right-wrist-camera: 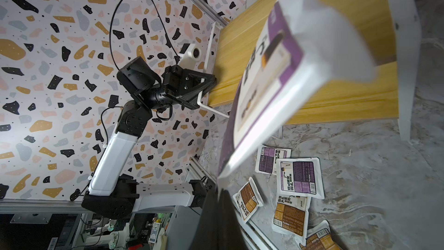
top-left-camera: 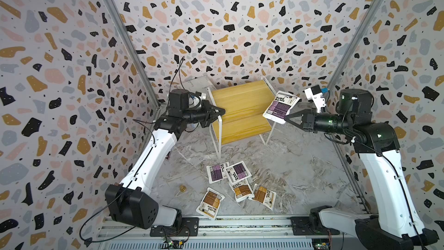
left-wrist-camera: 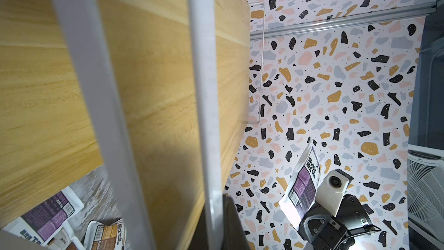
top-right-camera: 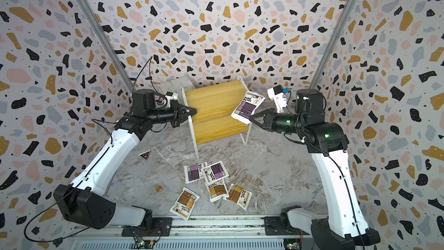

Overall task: Place the bagged coffee beans on the shelf by color
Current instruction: Adjust the shelf at the center of the board.

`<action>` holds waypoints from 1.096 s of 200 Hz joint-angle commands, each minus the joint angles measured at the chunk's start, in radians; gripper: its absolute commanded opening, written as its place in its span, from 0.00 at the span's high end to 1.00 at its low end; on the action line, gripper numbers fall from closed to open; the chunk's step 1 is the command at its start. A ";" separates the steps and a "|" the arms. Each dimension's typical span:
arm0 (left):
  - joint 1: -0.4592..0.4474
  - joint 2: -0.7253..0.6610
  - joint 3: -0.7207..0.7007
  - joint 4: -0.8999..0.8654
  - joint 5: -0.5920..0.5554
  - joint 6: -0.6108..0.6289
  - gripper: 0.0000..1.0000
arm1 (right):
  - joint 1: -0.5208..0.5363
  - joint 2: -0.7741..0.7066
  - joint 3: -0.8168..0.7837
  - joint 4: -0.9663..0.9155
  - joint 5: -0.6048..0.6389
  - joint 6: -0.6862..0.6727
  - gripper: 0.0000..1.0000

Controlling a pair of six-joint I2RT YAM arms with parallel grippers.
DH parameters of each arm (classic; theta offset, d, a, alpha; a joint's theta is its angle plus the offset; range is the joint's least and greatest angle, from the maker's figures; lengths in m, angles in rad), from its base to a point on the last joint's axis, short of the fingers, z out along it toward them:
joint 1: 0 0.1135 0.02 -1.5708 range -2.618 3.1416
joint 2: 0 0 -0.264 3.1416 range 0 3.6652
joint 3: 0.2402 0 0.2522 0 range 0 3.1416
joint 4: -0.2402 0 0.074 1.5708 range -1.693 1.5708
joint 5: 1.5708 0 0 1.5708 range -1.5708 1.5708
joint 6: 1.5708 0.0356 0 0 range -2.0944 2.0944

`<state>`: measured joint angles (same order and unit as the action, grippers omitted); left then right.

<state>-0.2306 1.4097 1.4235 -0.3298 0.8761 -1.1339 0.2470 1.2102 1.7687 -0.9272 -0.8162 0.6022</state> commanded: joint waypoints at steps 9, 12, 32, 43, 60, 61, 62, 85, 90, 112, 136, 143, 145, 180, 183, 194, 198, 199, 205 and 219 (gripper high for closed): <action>-0.015 -0.016 0.020 0.222 0.116 0.006 0.92 | 0.001 0.013 0.062 0.021 -0.033 0.006 1.00; -0.014 -0.015 0.023 0.225 0.118 0.002 0.92 | 0.001 0.014 0.064 0.023 -0.034 0.008 1.00; -0.015 -0.007 0.014 0.328 0.138 -0.083 0.92 | 0.002 0.023 0.072 0.036 -0.044 0.020 1.00; -0.015 -0.001 0.012 0.369 0.142 -0.123 0.92 | 0.002 0.027 0.075 0.044 -0.054 0.027 1.00; -0.015 0.010 0.016 0.396 0.154 -0.147 0.92 | 0.001 0.035 0.078 0.065 -0.071 0.037 1.00; -0.015 0.010 0.016 0.396 0.154 -0.147 0.92 | 0.001 0.035 0.079 0.065 -0.072 0.037 1.00; -0.015 0.010 0.016 0.396 0.155 -0.147 0.92 | 0.001 0.035 0.079 0.066 -0.073 0.037 1.00; -0.016 0.019 0.010 0.434 0.165 -0.170 0.91 | 0.002 0.057 0.086 0.097 -0.099 0.052 1.00; -0.016 0.021 0.009 0.443 0.166 -0.177 0.91 | 0.003 0.062 0.087 0.103 -0.105 0.056 1.00; -0.016 0.023 -0.002 0.471 0.172 -0.196 0.91 | 0.004 0.092 0.086 0.151 -0.131 0.082 1.00; -0.016 0.010 -0.022 0.449 0.169 -0.192 0.91 | 0.028 0.145 0.091 0.244 -0.167 0.137 1.00; -0.016 0.002 -0.024 0.423 0.165 -0.181 0.91 | 0.040 0.166 0.096 0.266 -0.172 0.147 1.00; -0.016 0.001 -0.024 0.410 0.163 -0.176 0.91 | 0.044 0.173 0.099 0.269 -0.174 0.149 1.00; -0.007 -0.030 -0.037 0.242 0.120 -0.100 0.89 | 0.120 0.285 0.181 0.267 -0.172 0.123 1.00; -0.005 -0.031 -0.038 0.226 0.115 -0.094 0.89 | 0.124 0.293 0.188 0.265 -0.172 0.120 1.00; 0.002 -0.039 -0.039 0.190 0.102 -0.079 0.82 | 0.140 0.331 0.217 0.247 -0.183 0.105 1.00; 0.003 -0.041 -0.040 0.176 0.095 -0.074 0.72 | 0.144 0.344 0.229 0.235 -0.185 0.097 1.00; 0.003 -0.042 -0.040 0.172 0.093 -0.072 0.70 | 0.146 0.348 0.232 0.232 -0.185 0.094 1.00; 0.006 -0.047 -0.040 0.156 0.083 -0.065 0.65 | 0.153 0.367 0.247 0.213 -0.189 0.077 1.00; 0.010 -0.056 -0.036 0.097 0.067 -0.043 0.64 | 0.164 0.409 0.290 0.160 -0.200 0.038 1.00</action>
<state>-0.2302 1.4052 1.3685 -0.1967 0.9661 -1.2476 0.3908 1.5909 1.9747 -0.7120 -0.9760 0.7101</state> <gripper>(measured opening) 0.347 0.033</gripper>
